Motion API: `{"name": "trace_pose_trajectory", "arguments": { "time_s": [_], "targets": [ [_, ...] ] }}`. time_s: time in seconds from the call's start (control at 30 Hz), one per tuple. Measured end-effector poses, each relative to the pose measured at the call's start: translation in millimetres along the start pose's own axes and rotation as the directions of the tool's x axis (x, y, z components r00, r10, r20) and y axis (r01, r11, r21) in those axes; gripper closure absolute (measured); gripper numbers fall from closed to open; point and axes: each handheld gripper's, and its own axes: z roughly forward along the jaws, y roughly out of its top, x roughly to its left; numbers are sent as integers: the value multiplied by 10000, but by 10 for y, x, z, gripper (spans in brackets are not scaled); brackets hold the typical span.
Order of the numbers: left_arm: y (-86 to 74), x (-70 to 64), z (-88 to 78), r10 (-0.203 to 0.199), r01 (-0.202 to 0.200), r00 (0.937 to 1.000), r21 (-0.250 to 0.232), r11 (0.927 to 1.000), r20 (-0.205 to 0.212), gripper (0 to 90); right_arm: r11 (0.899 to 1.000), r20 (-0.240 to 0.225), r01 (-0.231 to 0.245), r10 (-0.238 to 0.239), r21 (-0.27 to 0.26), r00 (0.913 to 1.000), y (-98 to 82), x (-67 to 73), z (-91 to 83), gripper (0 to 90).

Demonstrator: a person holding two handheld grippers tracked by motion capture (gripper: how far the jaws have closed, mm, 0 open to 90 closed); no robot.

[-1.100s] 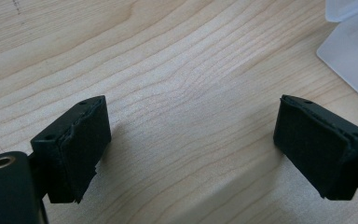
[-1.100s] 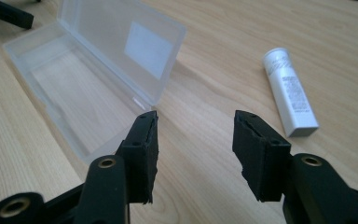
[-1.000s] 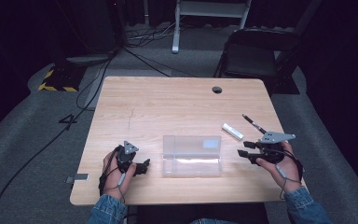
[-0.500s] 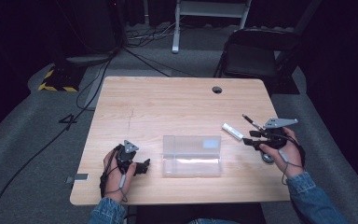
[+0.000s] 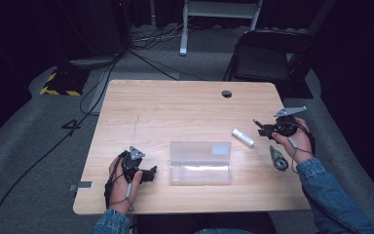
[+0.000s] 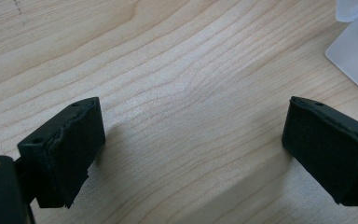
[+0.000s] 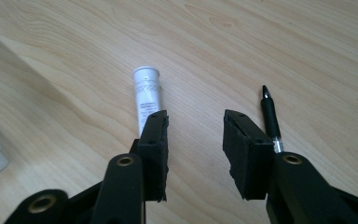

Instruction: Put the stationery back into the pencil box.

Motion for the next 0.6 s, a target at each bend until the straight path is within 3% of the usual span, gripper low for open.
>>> {"name": "trace_pose_trajectory", "arguments": {
  "time_s": [0.6],
  "targets": [
    [17, 16, 18, 52, -53, 10000, 53, 10000, 65, 39, 9973, 900, -547, 503, 480, 9947, -8, -466, 459, 694]
  ]
}}
